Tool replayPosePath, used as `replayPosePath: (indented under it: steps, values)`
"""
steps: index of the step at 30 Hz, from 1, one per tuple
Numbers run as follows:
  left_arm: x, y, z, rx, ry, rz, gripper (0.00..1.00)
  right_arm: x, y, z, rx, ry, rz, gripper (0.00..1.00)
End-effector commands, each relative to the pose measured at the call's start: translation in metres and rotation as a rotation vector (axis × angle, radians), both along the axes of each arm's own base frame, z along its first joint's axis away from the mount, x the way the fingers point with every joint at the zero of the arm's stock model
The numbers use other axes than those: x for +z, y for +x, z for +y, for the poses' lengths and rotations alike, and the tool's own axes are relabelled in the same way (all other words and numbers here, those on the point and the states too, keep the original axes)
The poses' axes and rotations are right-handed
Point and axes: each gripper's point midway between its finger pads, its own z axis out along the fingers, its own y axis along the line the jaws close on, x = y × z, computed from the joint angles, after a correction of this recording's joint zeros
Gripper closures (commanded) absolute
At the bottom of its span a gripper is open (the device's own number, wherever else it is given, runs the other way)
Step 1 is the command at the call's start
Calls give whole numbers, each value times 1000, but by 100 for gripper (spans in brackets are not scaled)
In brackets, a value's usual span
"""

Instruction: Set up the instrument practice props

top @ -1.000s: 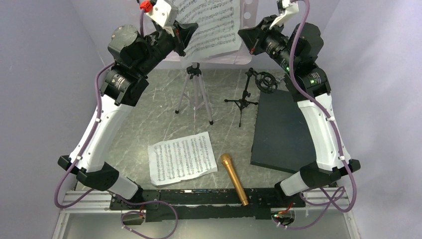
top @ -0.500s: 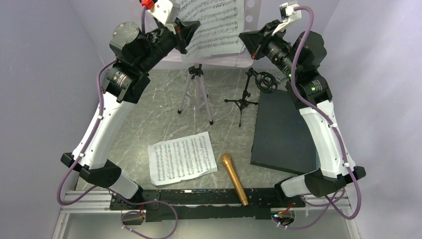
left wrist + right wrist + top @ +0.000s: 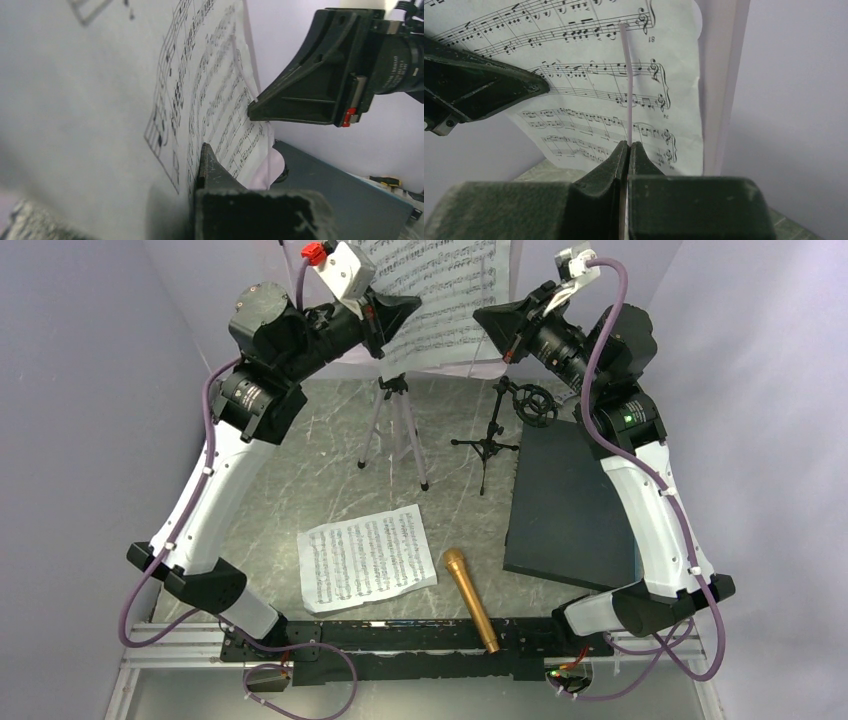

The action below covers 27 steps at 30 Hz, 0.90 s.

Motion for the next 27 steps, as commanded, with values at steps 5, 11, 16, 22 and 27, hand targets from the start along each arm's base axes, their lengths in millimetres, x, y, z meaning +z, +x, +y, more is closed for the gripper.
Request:
replayPosePath:
  steps: [5,11,16,22,27]
  values:
    - [13,-8,-12,-87,-2,-70,97,26,-22,2,65,13,-112,100]
    - [13,-1,-15,-83,-21,-58,91,26,-25,4,81,13,-110,100]
    - [13,2,-11,-56,-33,-64,81,23,-25,3,76,15,-103,100]
    - [11,0,0,-8,-45,-63,54,21,-24,3,72,18,-98,100]
    - [8,-10,14,30,-74,-78,55,21,-21,1,56,13,-95,100]
